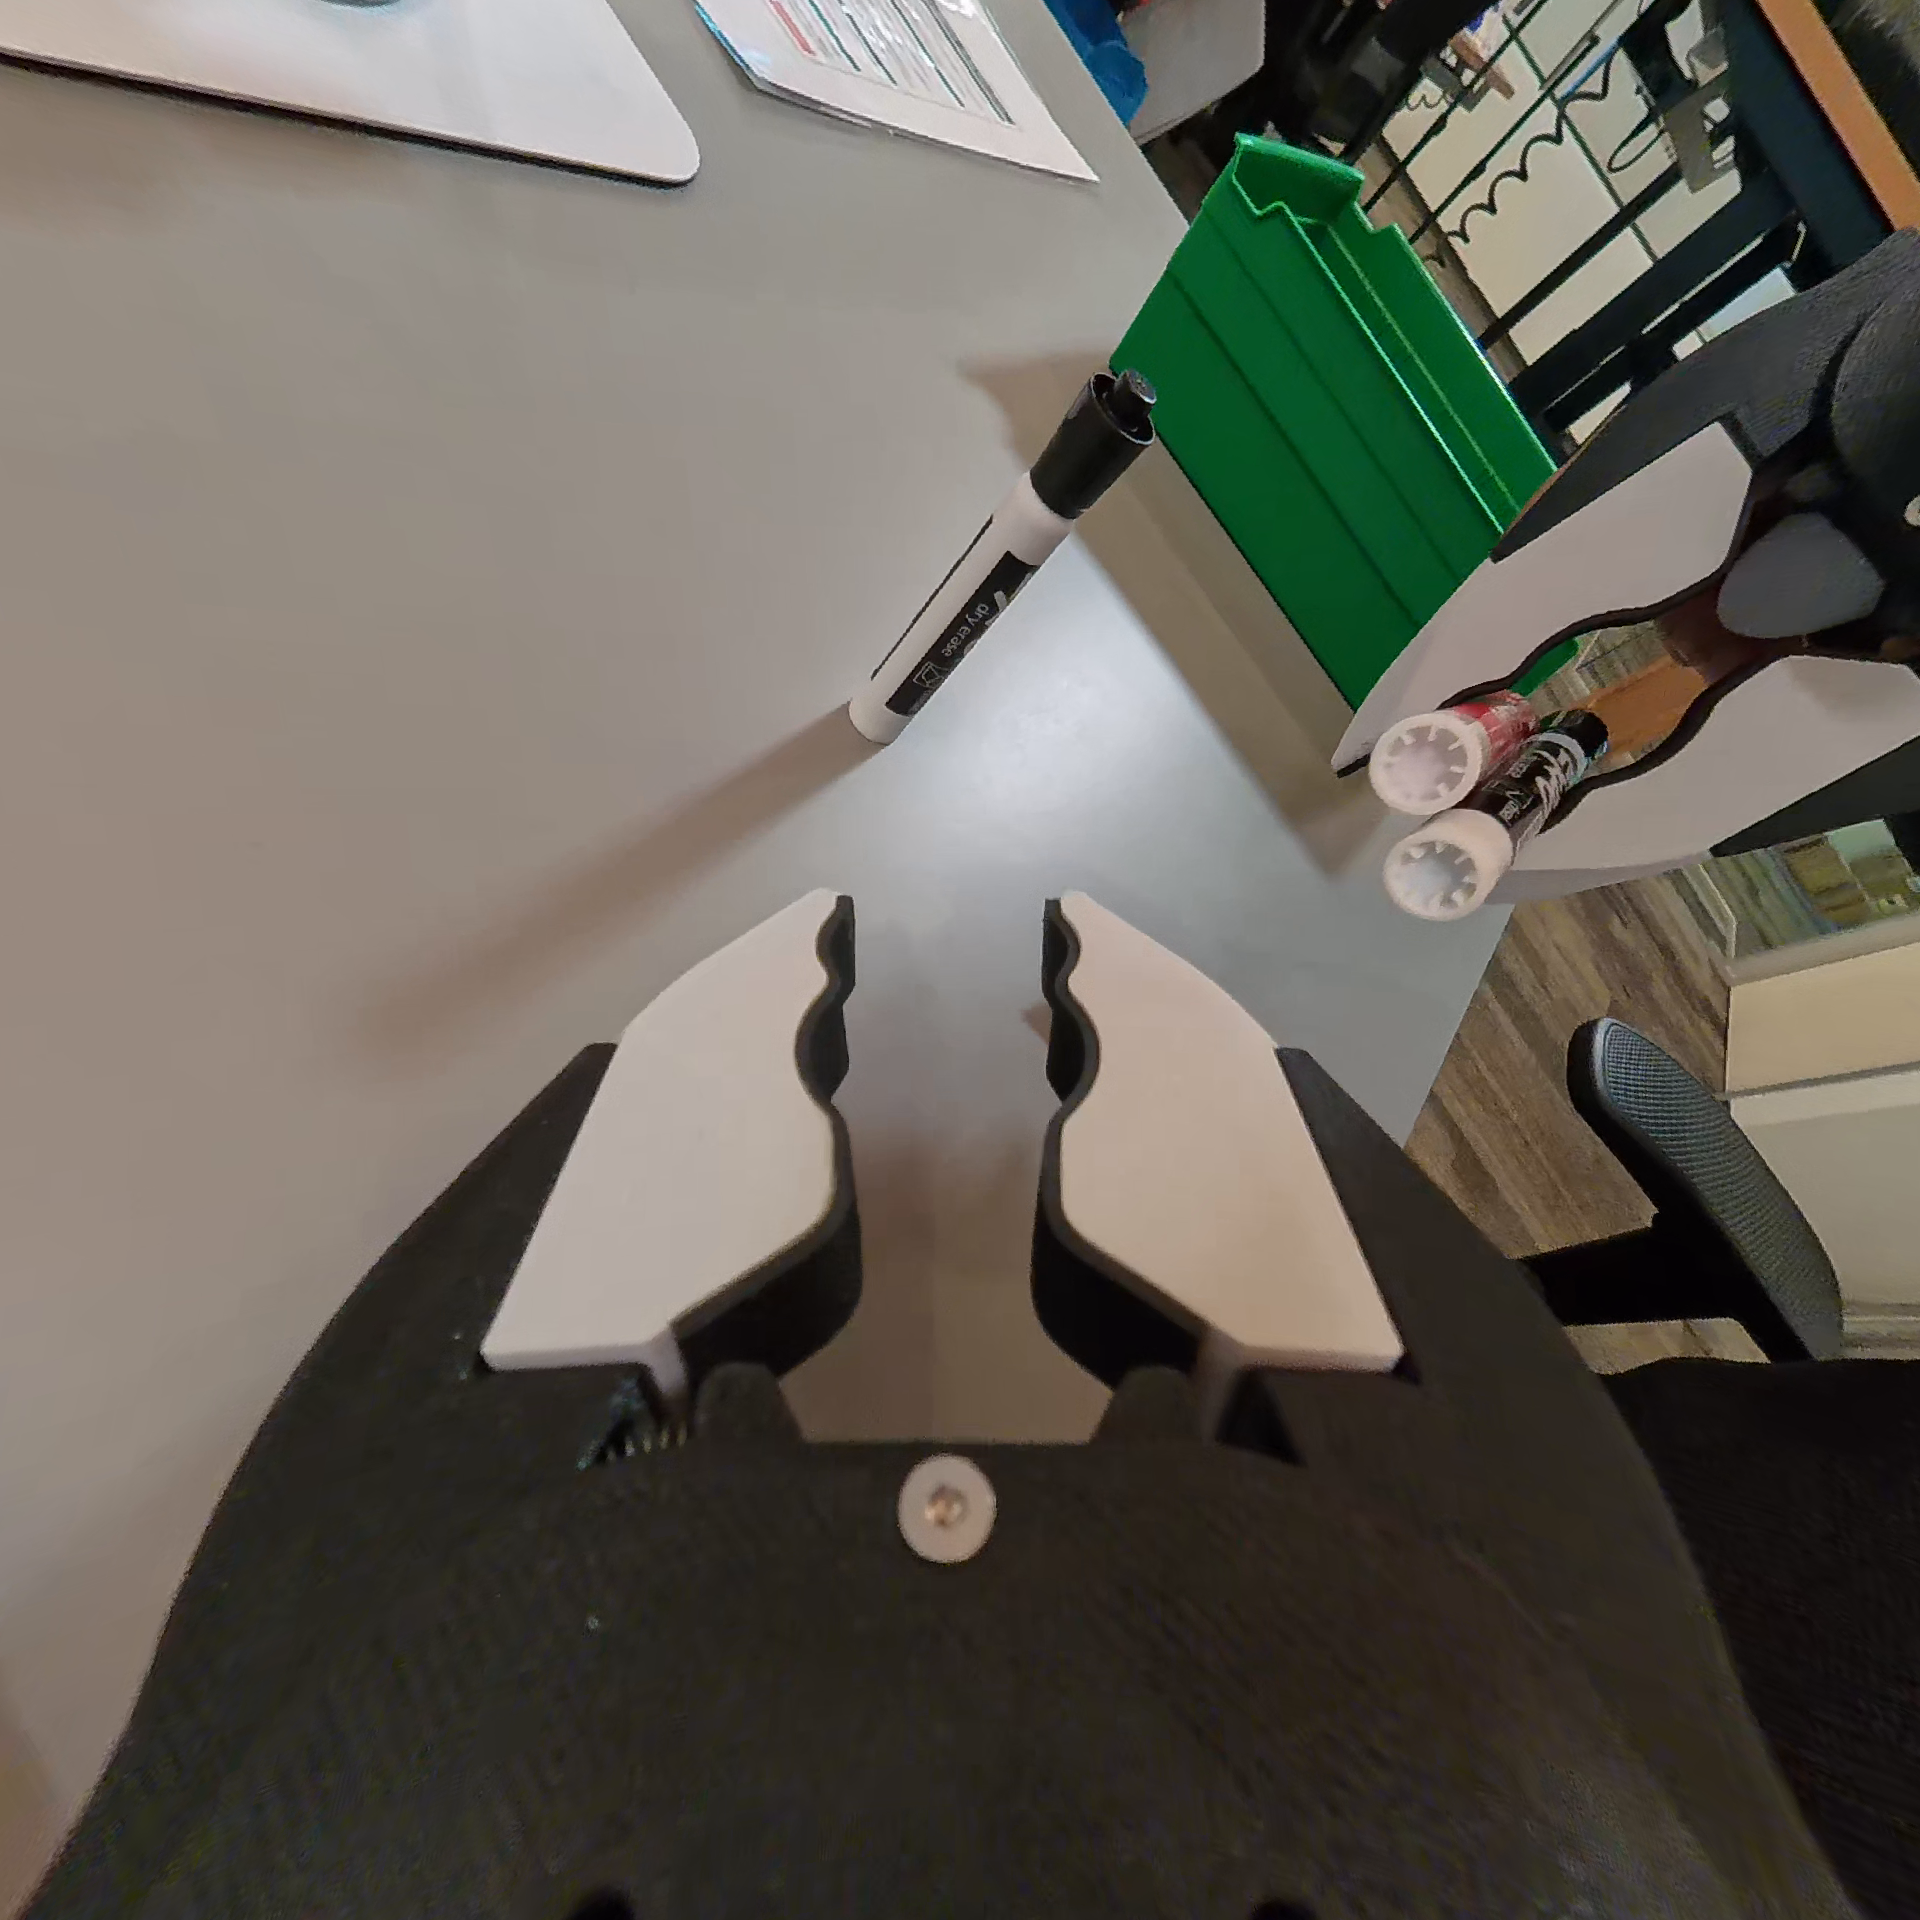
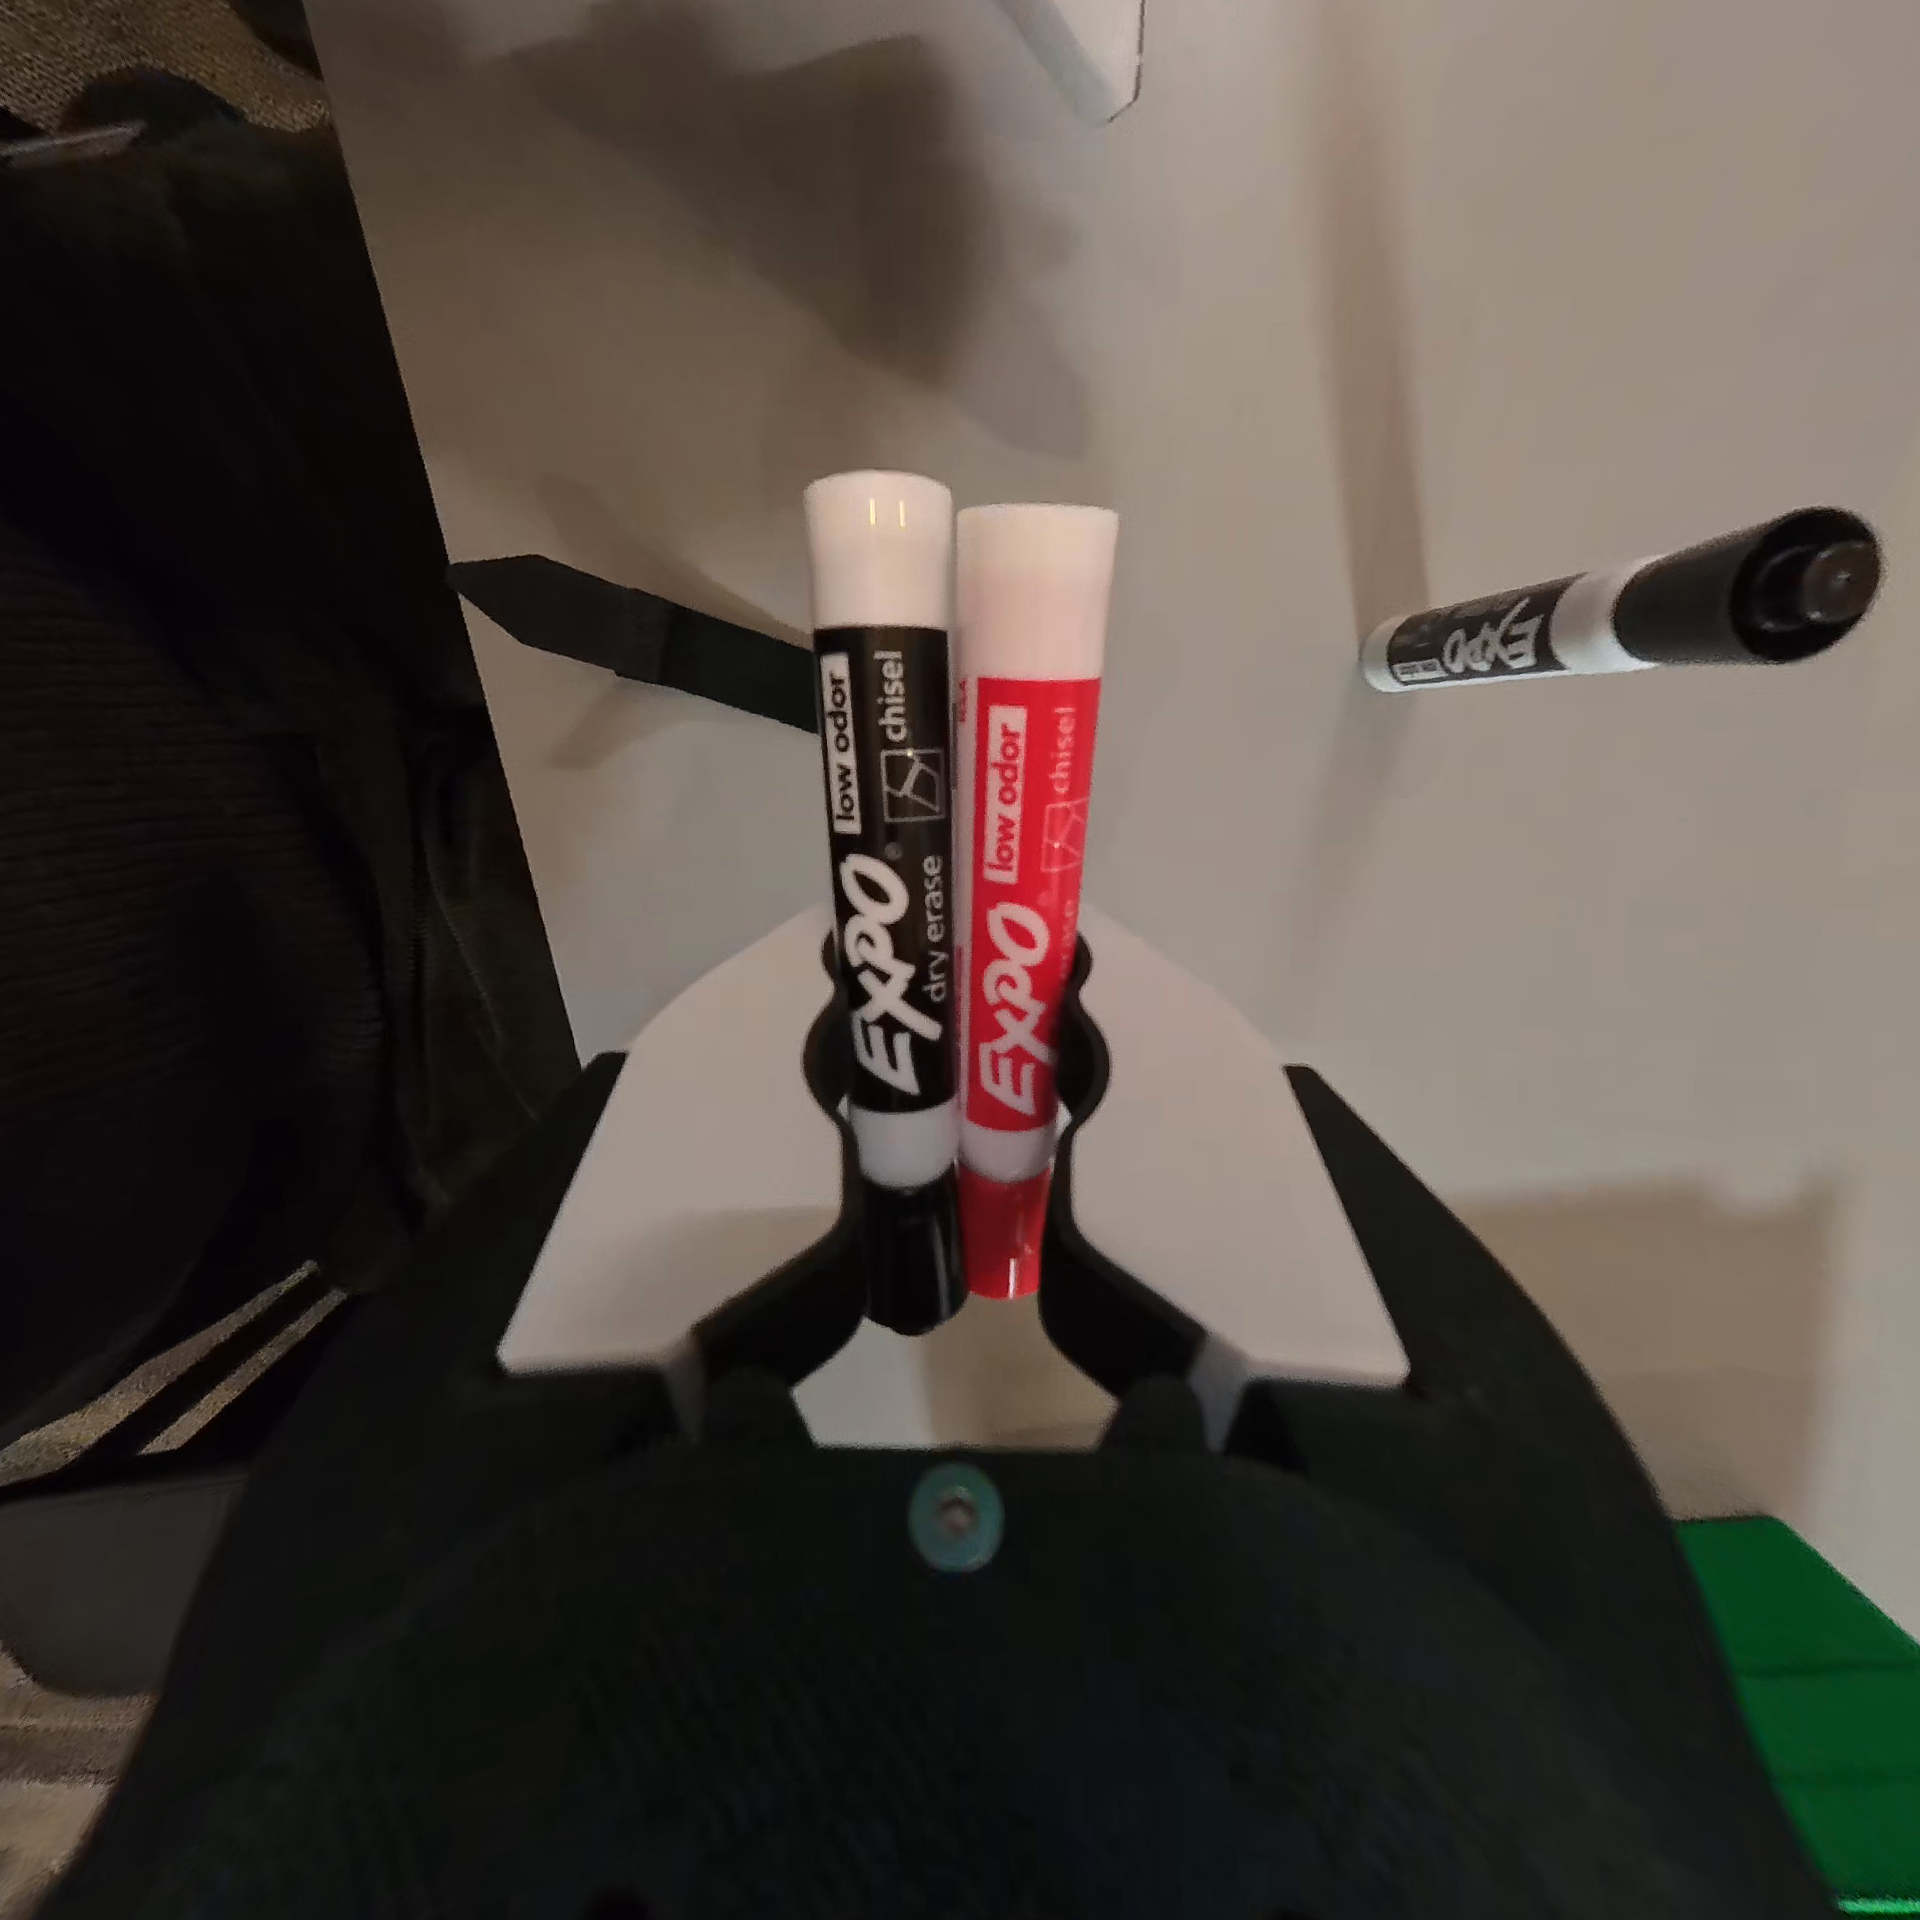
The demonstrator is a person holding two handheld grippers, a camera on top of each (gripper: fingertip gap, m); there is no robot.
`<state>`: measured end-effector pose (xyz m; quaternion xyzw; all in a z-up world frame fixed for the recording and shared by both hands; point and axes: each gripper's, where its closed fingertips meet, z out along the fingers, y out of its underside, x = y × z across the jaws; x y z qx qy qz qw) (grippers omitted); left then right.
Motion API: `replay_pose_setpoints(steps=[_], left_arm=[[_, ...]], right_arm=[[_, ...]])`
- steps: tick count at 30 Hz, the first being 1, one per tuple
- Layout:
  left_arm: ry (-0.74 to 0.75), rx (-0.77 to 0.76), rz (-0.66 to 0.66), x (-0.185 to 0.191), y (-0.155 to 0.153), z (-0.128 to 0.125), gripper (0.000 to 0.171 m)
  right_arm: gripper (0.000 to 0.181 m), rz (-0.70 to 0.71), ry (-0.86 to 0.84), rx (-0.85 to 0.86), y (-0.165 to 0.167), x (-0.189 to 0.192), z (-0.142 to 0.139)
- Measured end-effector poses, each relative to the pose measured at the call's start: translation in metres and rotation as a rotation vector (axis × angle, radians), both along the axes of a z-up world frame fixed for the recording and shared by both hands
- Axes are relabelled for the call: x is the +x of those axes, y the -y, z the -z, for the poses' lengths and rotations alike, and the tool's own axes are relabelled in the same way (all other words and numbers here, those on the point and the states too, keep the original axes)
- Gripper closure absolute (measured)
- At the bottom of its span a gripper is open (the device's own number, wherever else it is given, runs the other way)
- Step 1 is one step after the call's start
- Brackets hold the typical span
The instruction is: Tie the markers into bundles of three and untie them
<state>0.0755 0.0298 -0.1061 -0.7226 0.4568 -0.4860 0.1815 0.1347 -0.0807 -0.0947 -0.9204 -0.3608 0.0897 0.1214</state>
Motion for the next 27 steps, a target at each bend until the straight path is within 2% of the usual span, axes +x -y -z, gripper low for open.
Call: replay_pose_setpoints(steps=[7, 11, 15, 16, 19, 22, 27], left_arm=[[0.039, 0.092, -0.012, 0.0, -0.004, -0.005, 0.136], [0.035, 0.186, -0.019, 0.002, -0.002, -0.009, 0.136], [0.017, 0.363, -0.041, 0.008, 0.001, -0.008, 0.136], [0.011, 0.41, -0.043, 0.011, 0.001, -0.008, 0.136], [0.007, 0.507, -0.039, 0.03, -0.001, -0.008, 0.134], [0.021, 0.499, 0.013, 0.057, 0.004, -0.012, 0.131], [0.031, 0.488, 0.059, 0.099, 0.009, -0.018, 0.13]], right_arm=[[0.145, 0.057, 0.008, 0.086, -0.001, 0.01, -0.003], [0.145, 0.267, 0.108, 0.274, -0.02, 0.049, 0.005], [0.145, 0.448, -0.084, 0.34, -0.028, 0.055, 0.029], [0.145, 0.453, -0.102, 0.317, -0.025, 0.056, 0.038], [0.145, 0.453, -0.007, 0.29, -0.015, 0.075, 0.058], [0.145, 0.454, -0.079, 0.271, -0.013, 0.071, 0.062], [0.145, 0.452, -0.076, 0.276, -0.01, 0.073, 0.064]])
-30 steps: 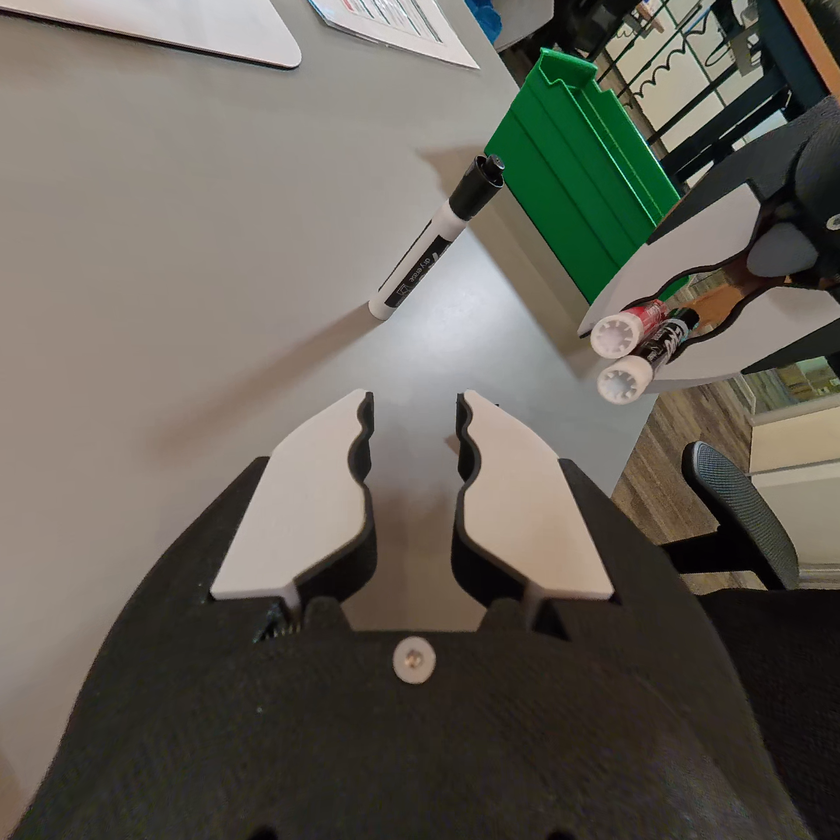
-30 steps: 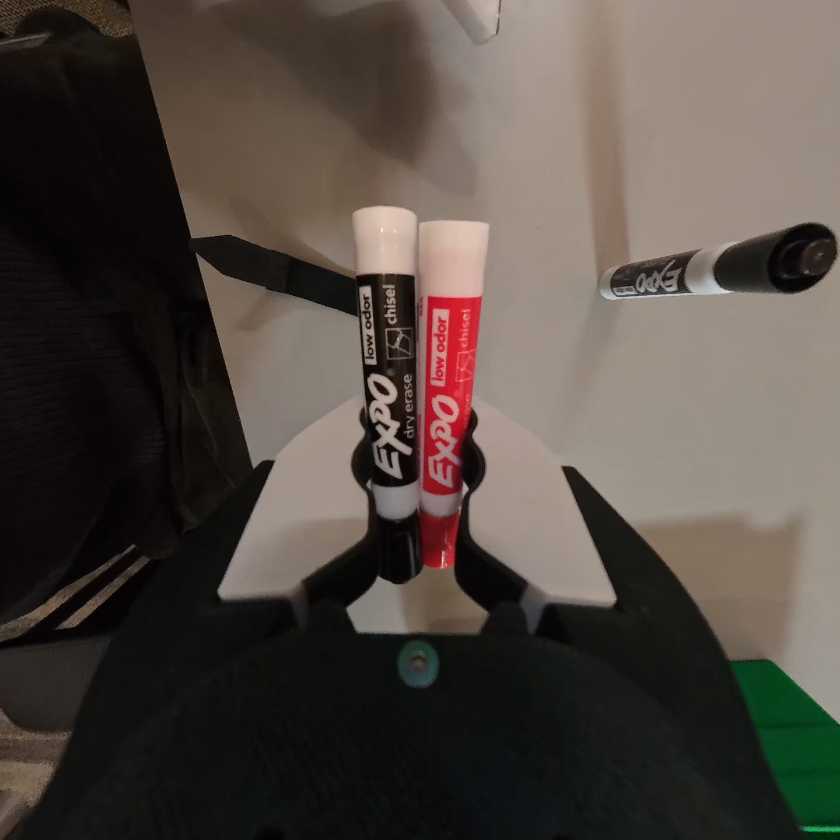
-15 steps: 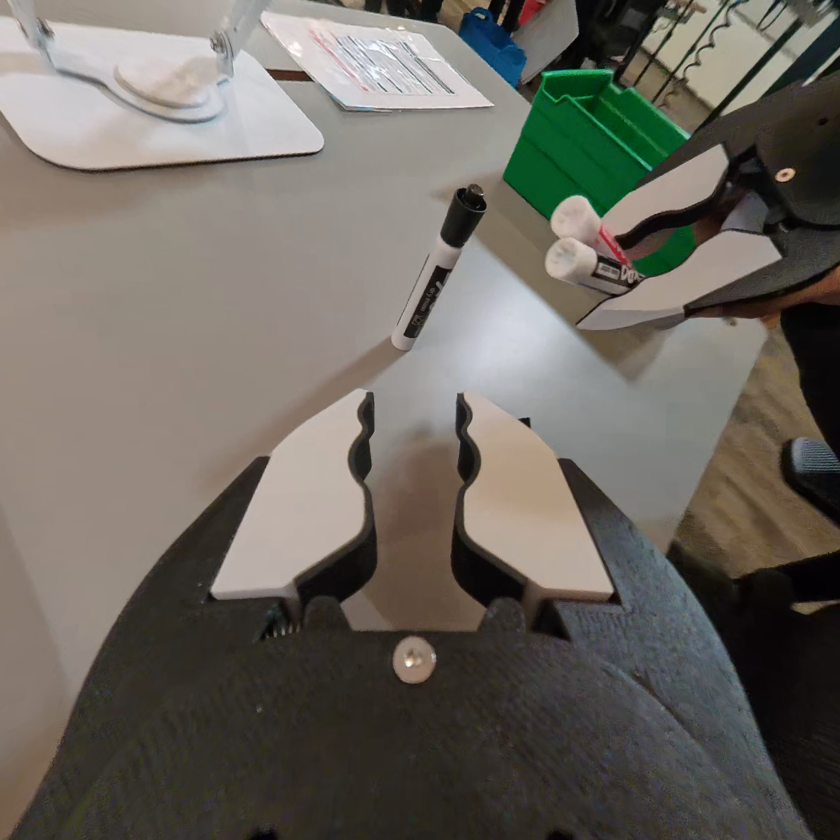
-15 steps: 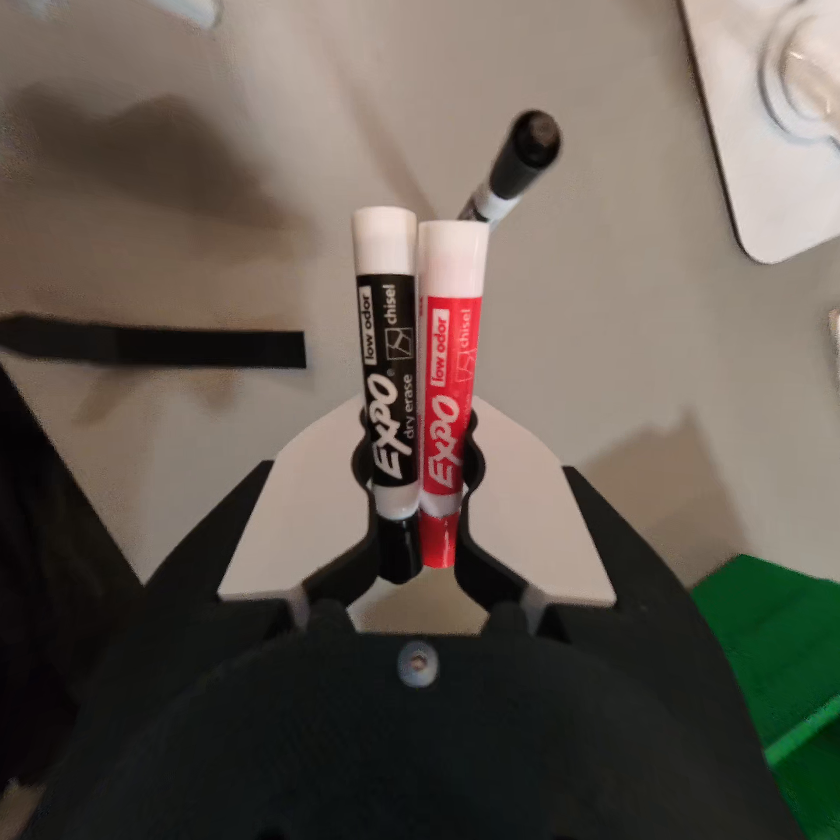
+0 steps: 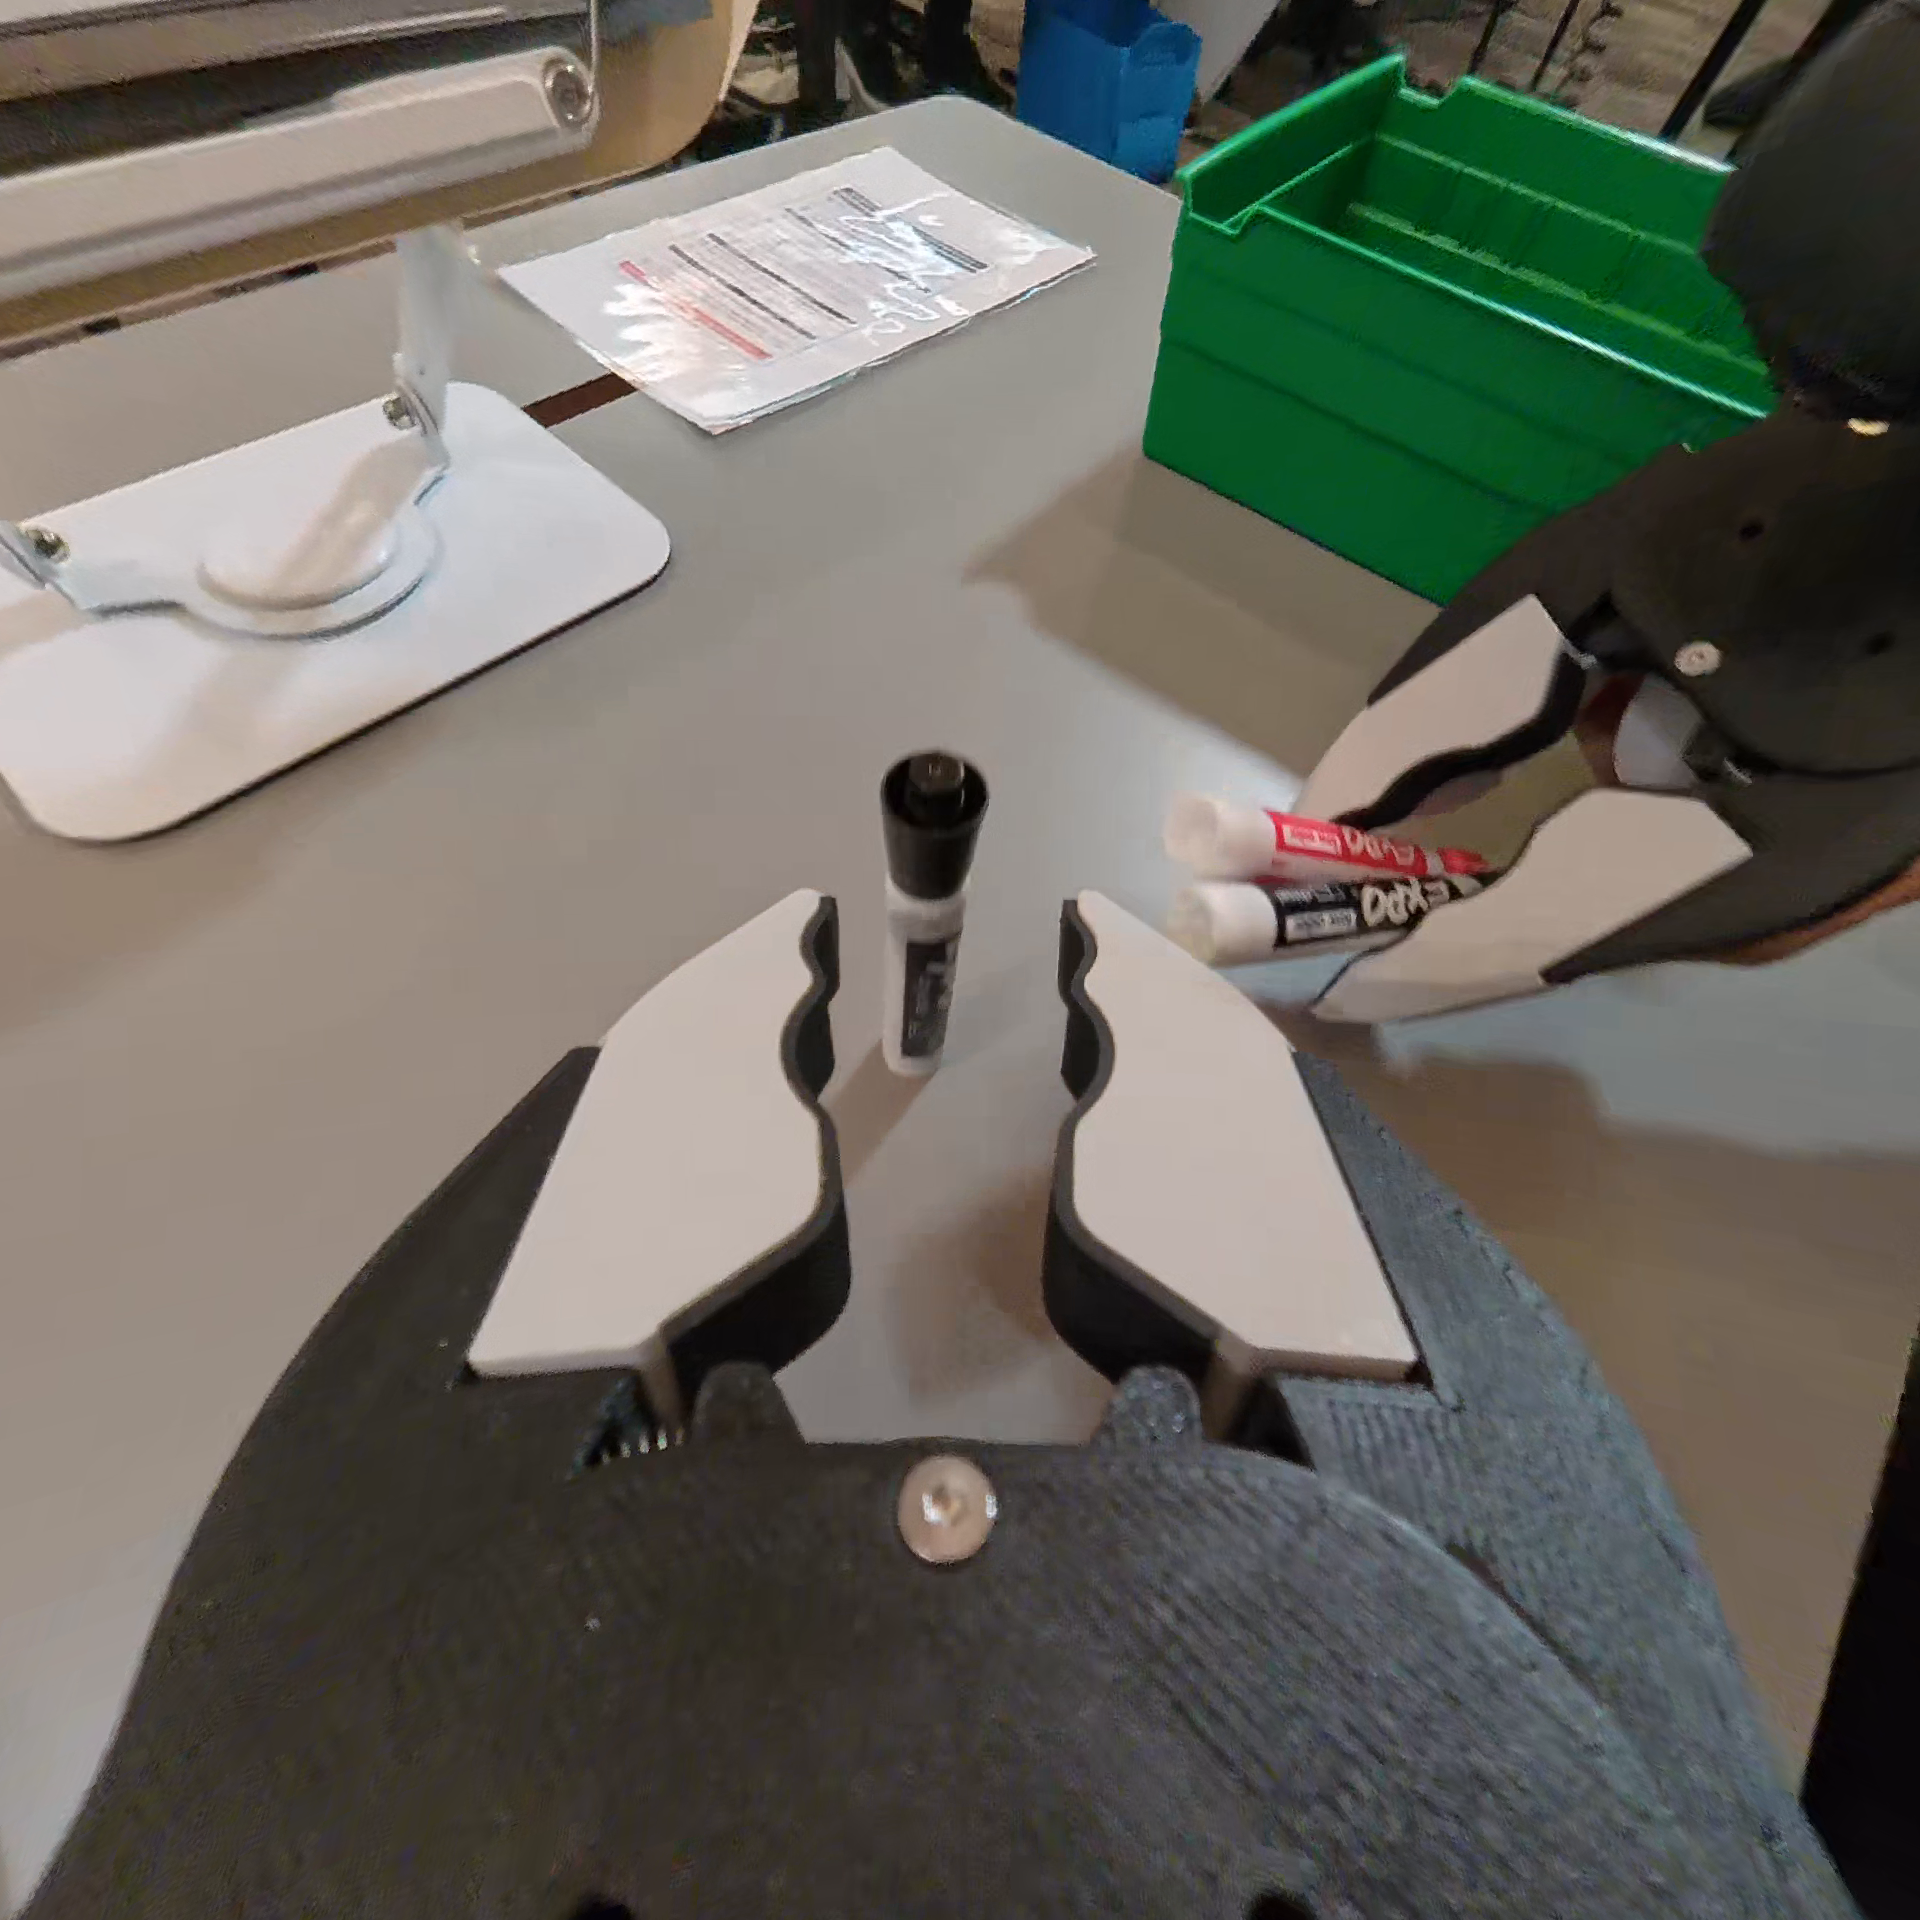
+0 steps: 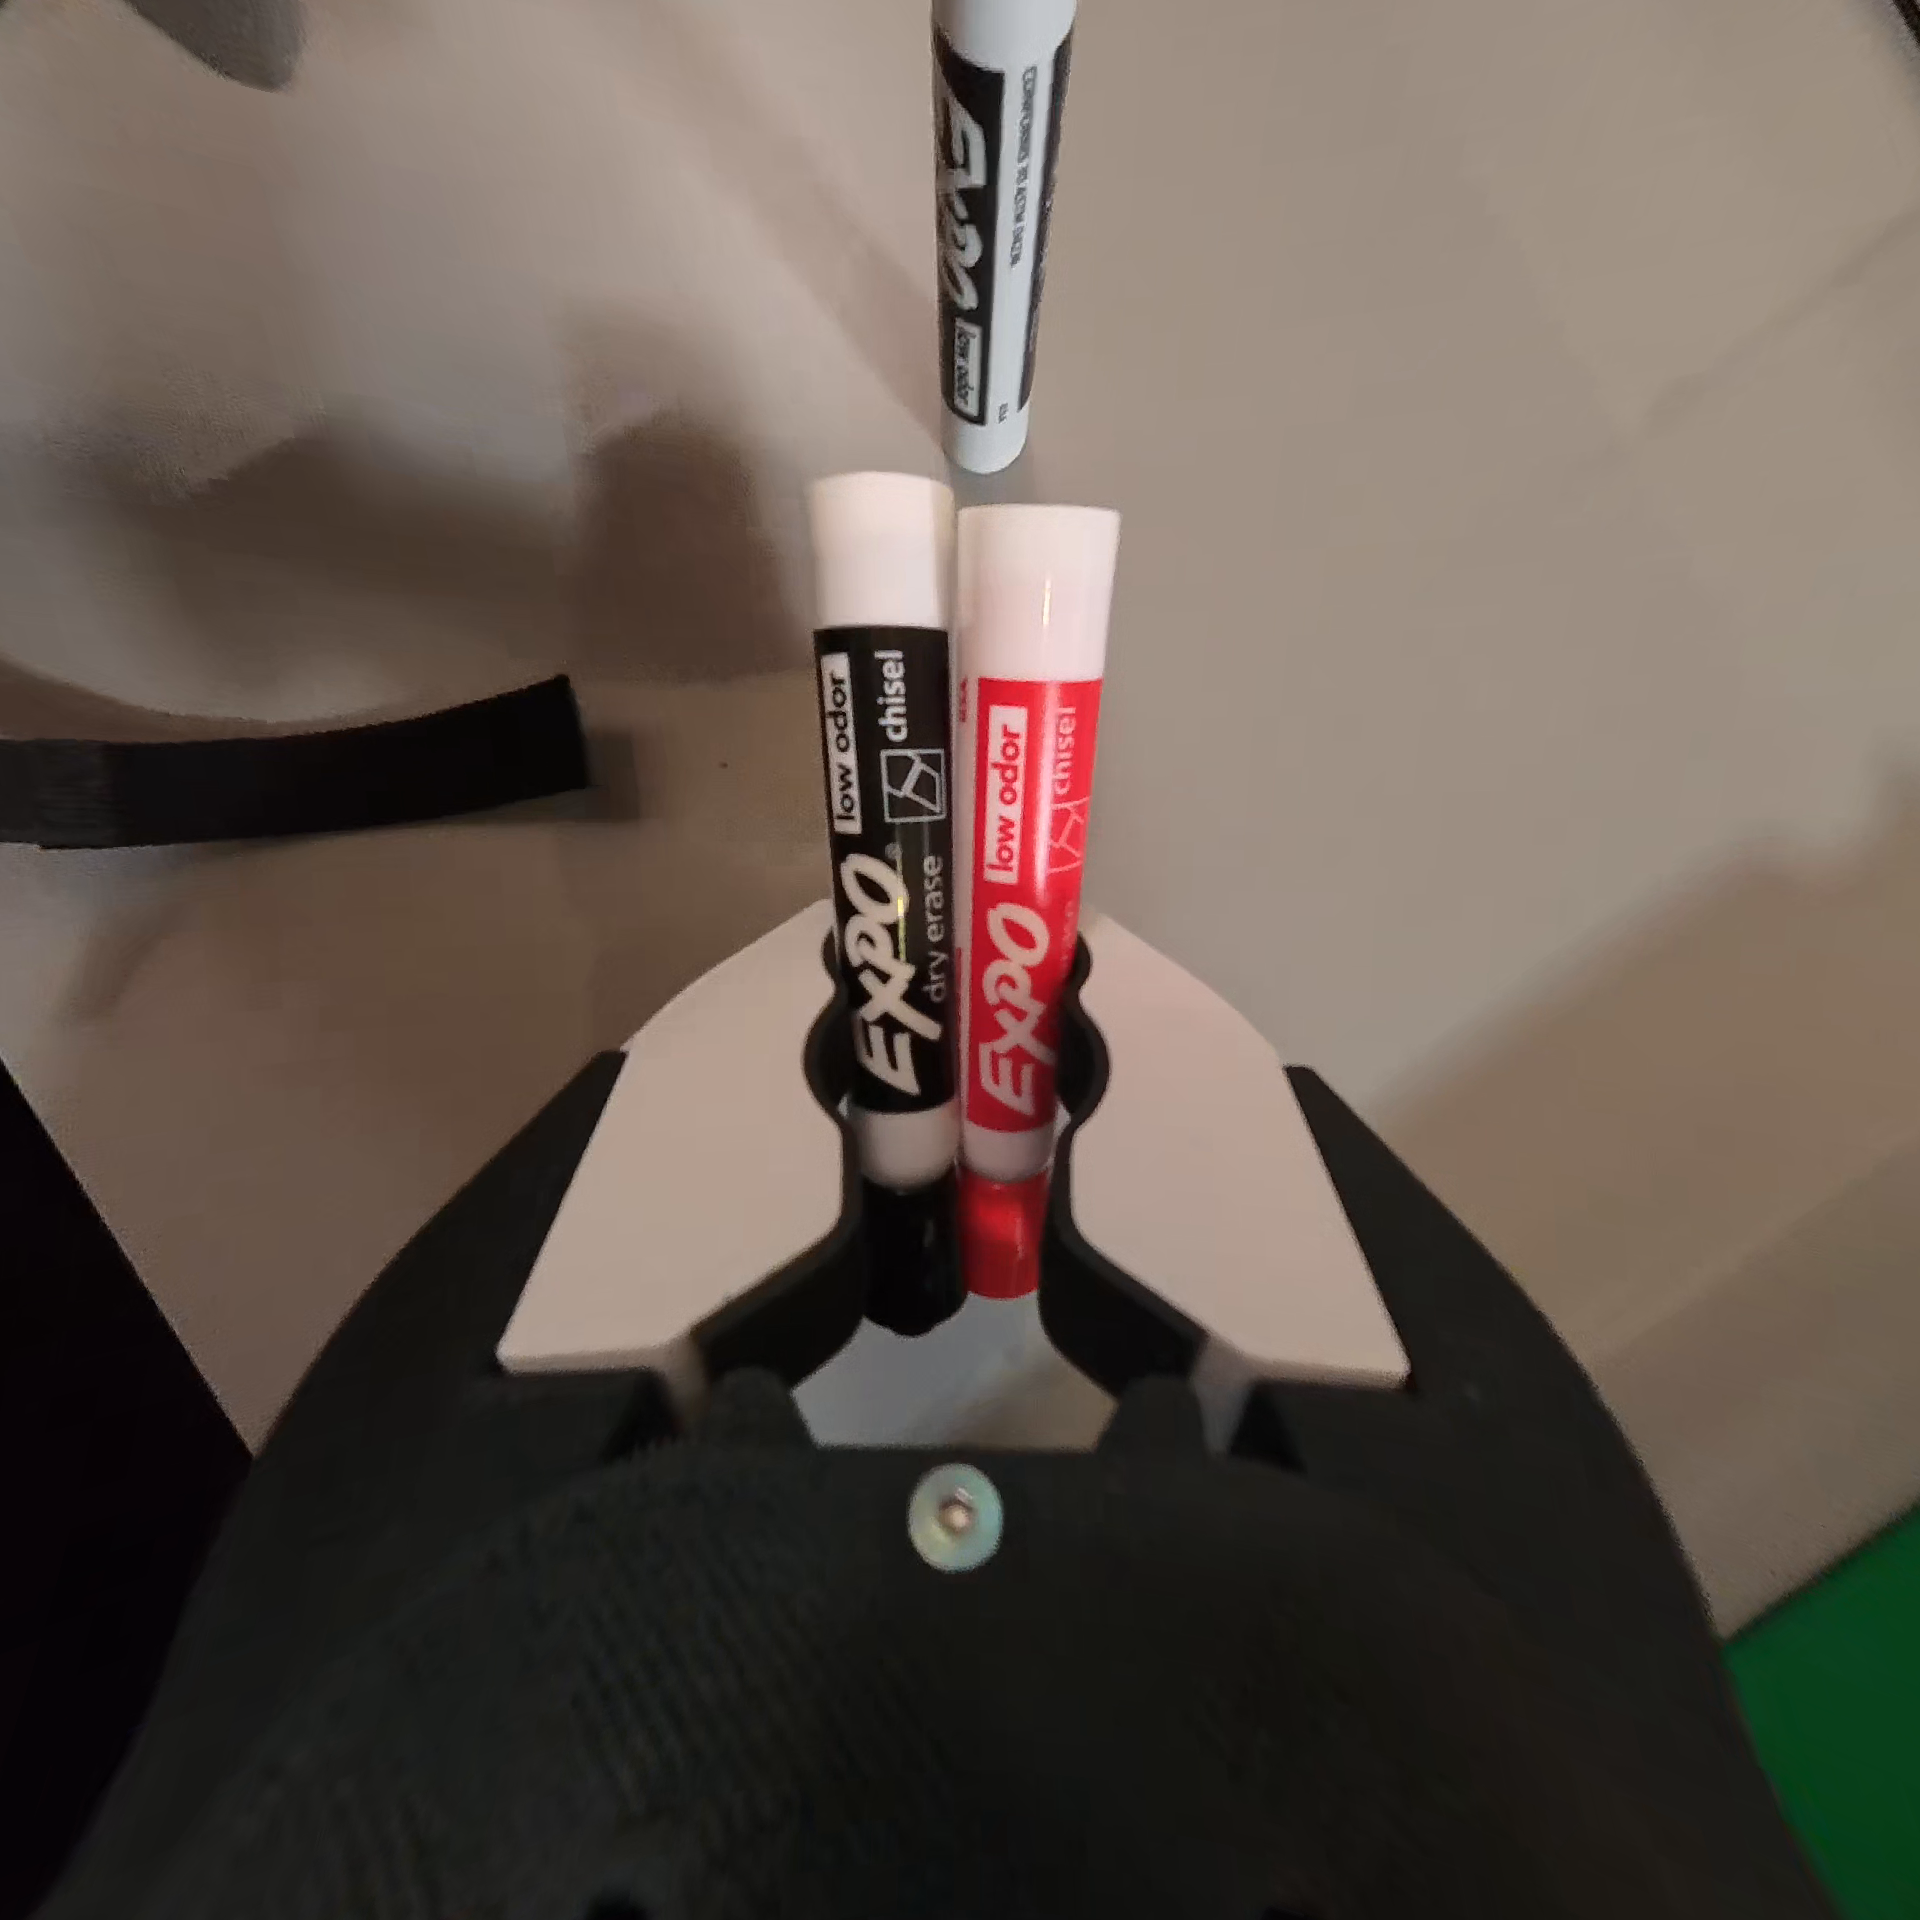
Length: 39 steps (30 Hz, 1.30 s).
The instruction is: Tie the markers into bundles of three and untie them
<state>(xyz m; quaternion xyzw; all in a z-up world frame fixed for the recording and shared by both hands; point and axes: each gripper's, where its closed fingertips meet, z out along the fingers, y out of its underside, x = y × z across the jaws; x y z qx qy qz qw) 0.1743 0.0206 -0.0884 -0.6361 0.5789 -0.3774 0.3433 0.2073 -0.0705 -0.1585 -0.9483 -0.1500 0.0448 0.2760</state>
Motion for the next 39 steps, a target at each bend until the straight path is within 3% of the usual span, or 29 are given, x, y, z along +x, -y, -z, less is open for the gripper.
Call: replay_pose_setpoints(steps=[4, 7, 9, 19, 22, 27, 39], left_arm=[[-0.041, 0.084, -0.012, 0.019, -0.006, -0.001, 0.127], [-0.096, 0.129, -0.018, 0.021, -0.009, 0.002, 0.151], [-0.108, 0.13, -0.018, 0.017, -0.01, 0.002, 0.151], [0.085, -0.051, -0.03, -0.02, -0.019, -0.047, 0.151], [-0.063, -0.019, 0.035, -0.032, -0.015, -0.03, 0.151], [-0.32, 0.181, 0.166, -0.047, 0.009, 0.007, 0.15], [-0.299, 0.105, 0.221, -0.021, 0.035, 0.038, 0.15]], right_arm=[[0.145, 0.023, 0.006, 0.016, 0.006, -0.001, 0.001], [0.145, 0.039, 0.005, 0.034, 0.012, -0.003, -0.002], [0.145, 0.047, 0.016, 0.037, 0.015, -0.003, -0.002], [0.145, 0.048, 0.028, 0.049, 0.019, -0.003, -0.001], [0.145, 0.033, 0.03, 0.051, 0.014, -0.004, -0.001], [0.145, 0.01, 0.04, 0.043, 0.007, -0.005, 0.002], [0.145, 0.013, 0.034, 0.035, 0.007, -0.003, 0.005]])
